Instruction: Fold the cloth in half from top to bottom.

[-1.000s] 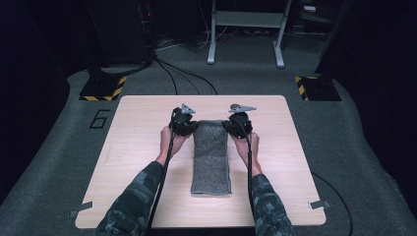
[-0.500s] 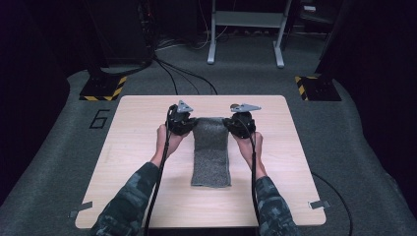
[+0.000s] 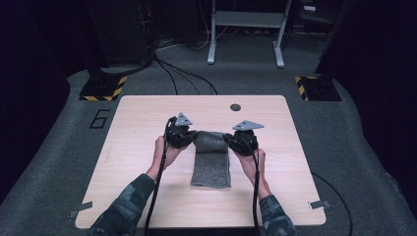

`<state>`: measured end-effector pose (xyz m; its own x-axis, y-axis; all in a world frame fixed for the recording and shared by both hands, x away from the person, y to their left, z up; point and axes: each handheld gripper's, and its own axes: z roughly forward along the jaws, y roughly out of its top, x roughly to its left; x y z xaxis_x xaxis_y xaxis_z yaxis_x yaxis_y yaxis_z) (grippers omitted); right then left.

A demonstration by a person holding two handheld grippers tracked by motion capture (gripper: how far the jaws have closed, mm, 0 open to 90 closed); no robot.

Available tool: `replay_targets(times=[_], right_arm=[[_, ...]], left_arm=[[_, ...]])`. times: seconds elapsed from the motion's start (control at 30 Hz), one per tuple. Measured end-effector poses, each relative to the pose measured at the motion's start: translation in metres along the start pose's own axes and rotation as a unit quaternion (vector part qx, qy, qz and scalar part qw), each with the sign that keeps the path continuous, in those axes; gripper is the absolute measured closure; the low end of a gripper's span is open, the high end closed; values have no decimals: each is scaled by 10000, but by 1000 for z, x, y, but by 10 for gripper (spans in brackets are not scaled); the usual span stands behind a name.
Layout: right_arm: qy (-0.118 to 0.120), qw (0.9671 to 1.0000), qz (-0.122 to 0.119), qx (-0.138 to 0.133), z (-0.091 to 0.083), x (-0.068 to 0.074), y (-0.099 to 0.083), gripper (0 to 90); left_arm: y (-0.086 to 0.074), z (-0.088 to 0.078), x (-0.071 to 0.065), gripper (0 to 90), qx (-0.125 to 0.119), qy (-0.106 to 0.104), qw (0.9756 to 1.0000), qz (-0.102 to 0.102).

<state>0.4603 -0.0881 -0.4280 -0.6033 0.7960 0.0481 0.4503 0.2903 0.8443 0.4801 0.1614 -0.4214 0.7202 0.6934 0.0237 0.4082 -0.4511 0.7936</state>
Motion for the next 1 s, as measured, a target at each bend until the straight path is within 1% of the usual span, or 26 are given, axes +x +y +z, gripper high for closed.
replay_targets(times=[0.07,0.13,0.2,0.33,0.37,0.4,0.43,0.47,0.5,0.57,0.6,0.63,0.7,0.73,0.77,0.87,0.9,0.93,0.97,1.0], right_arm=[[4,10000,-72,-22,-3,3,-4,850],[32,10000,-20,-19,-6,4,-7,848],[42,10000,-56,-25,-8,6,-11,848],[28,10000,-74,26,-12,9,-17,847],[1,10000,-36,43,-14,10,-19,846],[28,10000,-58,19,-15,10,-21,845],[30,10000,-20,16,-16,12,-23,845],[34,10000,-50,24,-18,13,-26,843],[35,10000,-57,31,-18,14,-28,843],[44,9999,-66,66,-20,16,-33,841],[58,9999,-41,87,-20,18,-36,839],[84,9999,-39,94,-20,19,-39,837],[62,9998,-102,130,-21,21,-43,834],[75,9998,-90,142,-21,22,-45,832],[95,9998,-43,153,-22,23,-47,831],[137,9997,-74,214,-23,26,-54,829],[155,9996,-47,241,-24,27,-56,829],[156,9995,-61,251,-24,27,-57,828],[166,9995,-43,247,-25,29,-60,826],[180,9995,-35,268,-26,29,-61,822]], left_arm=[[-2,-2,-2,850,18,-32,10000,30],[-5,-2,-5,848,16,-65,10000,30],[-8,-2,-7,847,54,-98,9999,15],[-13,-2,-13,845,107,-155,9998,64],[-14,-2,-14,844,110,-176,9997,87],[-15,-2,-15,844,141,-172,9997,96],[-17,-2,-16,843,131,-208,9997,75],[-18,-2,-17,842,152,-210,9996,117],[-19,-2,-19,841,152,-223,9996,104],[-22,-1,-21,838,210,-273,9993,145],[-24,-1,-22,837,234,-256,9993,152],[-26,0,-22,835,250,-284,9992,150],[-29,1,-23,831,266,-311,9991,136],[-31,1,-24,828,308,-336,9989,141],[-34,1,-25,825,300,-355,9988,123],[-41,3,-28,815,392,-427,9982,122],[-42,3,-28,815,413,-445,9981,127],[-45,3,-29,814,461,-464,9977,154],[-47,4,-31,809,444,-480,9978,121],[-50,4,-31,803,481,-524,9974,115]])
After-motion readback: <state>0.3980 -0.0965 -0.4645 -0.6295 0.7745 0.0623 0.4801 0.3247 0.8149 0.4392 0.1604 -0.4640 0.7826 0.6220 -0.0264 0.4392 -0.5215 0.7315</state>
